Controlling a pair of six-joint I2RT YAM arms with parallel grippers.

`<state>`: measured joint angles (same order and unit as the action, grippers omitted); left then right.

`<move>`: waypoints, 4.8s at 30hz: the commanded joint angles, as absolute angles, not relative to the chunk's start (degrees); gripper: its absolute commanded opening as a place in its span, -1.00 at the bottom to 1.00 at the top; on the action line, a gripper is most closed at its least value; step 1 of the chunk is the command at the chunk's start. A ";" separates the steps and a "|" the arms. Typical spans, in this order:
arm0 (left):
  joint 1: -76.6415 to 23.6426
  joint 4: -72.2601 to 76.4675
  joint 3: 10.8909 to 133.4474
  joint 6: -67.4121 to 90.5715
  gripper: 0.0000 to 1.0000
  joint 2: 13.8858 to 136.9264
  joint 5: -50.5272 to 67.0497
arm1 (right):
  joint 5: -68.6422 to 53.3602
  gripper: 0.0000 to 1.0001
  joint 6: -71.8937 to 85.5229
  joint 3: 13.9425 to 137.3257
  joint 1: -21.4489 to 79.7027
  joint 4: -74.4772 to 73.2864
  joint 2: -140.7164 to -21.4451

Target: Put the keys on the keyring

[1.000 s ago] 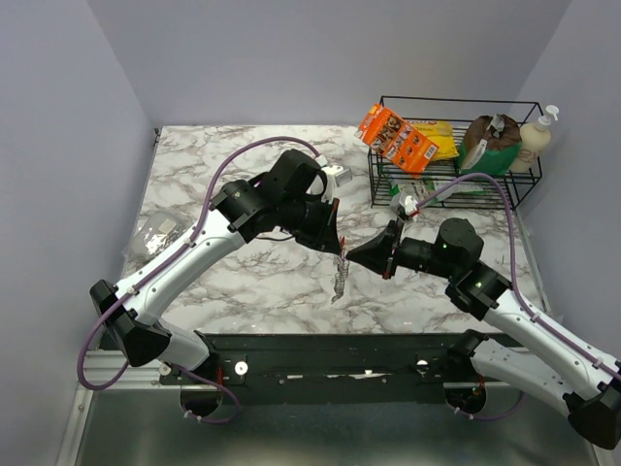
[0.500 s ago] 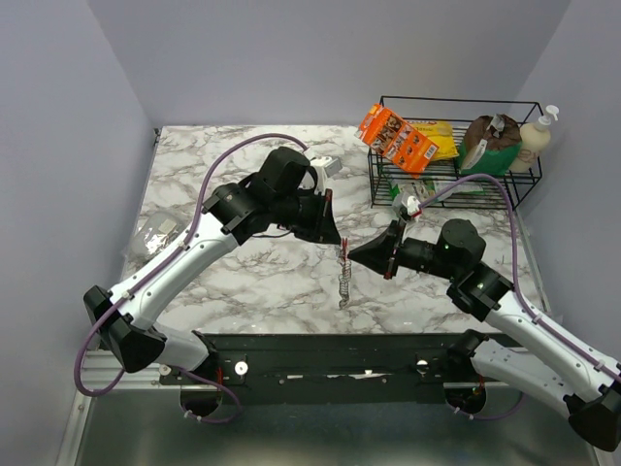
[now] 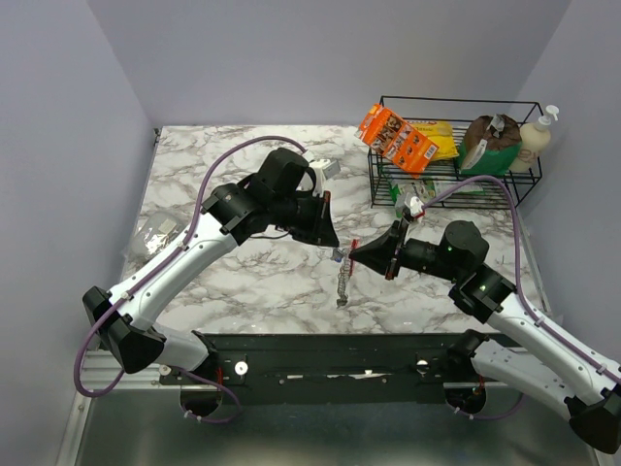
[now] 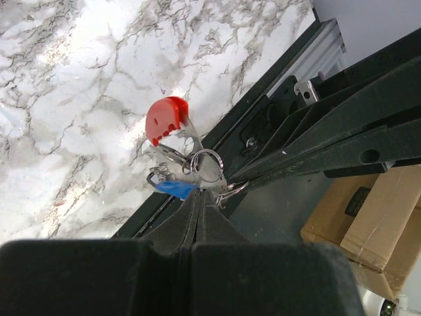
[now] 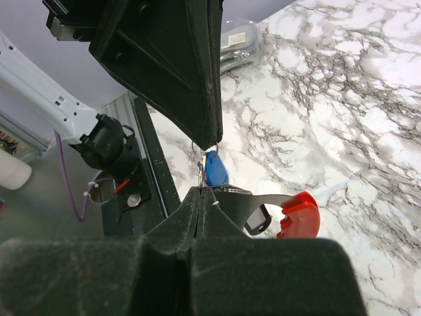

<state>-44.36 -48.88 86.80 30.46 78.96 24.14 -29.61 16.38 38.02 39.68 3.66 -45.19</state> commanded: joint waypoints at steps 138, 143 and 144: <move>-40.17 -33.93 75.06 40.52 -1.00 75.32 46.49 | -31.20 -0.99 9.49 34.10 39.64 5.27 -38.23; -40.08 -33.84 74.71 40.52 -1.00 75.24 46.41 | -30.94 -0.99 9.49 34.01 39.64 5.19 -37.97; -39.99 -34.10 74.62 40.17 -1.00 75.23 46.23 | -30.85 -0.99 9.49 34.01 39.64 5.10 -37.88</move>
<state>-40.18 -35.20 75.40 39.86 76.86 44.40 -31.33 9.47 34.30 39.68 3.33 -39.11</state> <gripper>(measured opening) 0.008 0.009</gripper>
